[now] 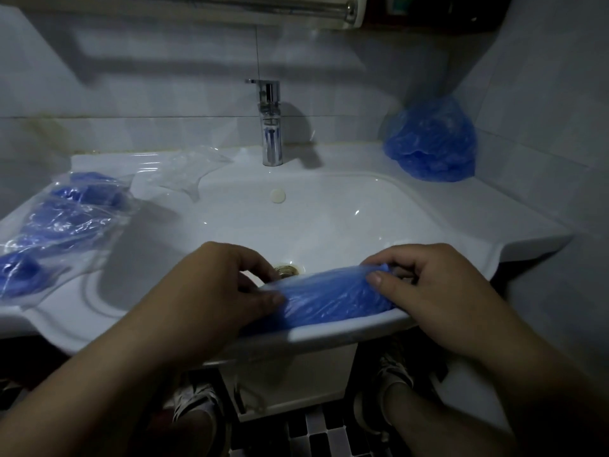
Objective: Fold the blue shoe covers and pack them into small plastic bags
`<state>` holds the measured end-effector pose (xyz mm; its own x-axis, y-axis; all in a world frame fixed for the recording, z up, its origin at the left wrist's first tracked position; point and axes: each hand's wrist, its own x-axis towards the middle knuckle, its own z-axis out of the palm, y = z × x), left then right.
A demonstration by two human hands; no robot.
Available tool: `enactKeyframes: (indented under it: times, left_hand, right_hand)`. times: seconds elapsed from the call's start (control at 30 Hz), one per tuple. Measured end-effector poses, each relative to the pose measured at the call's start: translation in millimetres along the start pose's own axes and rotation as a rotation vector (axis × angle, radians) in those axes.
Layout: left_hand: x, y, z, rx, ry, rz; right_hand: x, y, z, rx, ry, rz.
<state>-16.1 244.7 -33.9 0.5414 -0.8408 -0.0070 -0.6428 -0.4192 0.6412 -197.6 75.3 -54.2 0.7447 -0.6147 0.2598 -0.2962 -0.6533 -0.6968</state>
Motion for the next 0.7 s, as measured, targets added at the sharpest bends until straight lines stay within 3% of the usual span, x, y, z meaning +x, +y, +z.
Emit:
enactKeyframes:
  times: [0.13, 0.37, 0.5, 0.63, 0.7]
  left_hand:
    - [6, -4, 5, -0.063, 0.081, -0.032]
    - [8, -21, -9, 0.115, 0.274, -0.105]
    - [-5, 2, 0, 0.205, 0.499, 0.122]
    - [-16, 18, 44, 0.432, 0.131, 0.258]
    - [-14, 11, 57, 0.547, 0.034, 0.259]
  right_hand:
    - [5, -4, 13, -0.109, 0.087, 0.085]
    - [3, -20, 19, -0.283, 0.061, 0.122]
    - [3, -21, 19, -0.283, 0.034, 0.149]
    - [5, -22, 18, -0.282, 0.009, 0.139]
    - [6, -22, 17, -0.303, -0.009, 0.124]
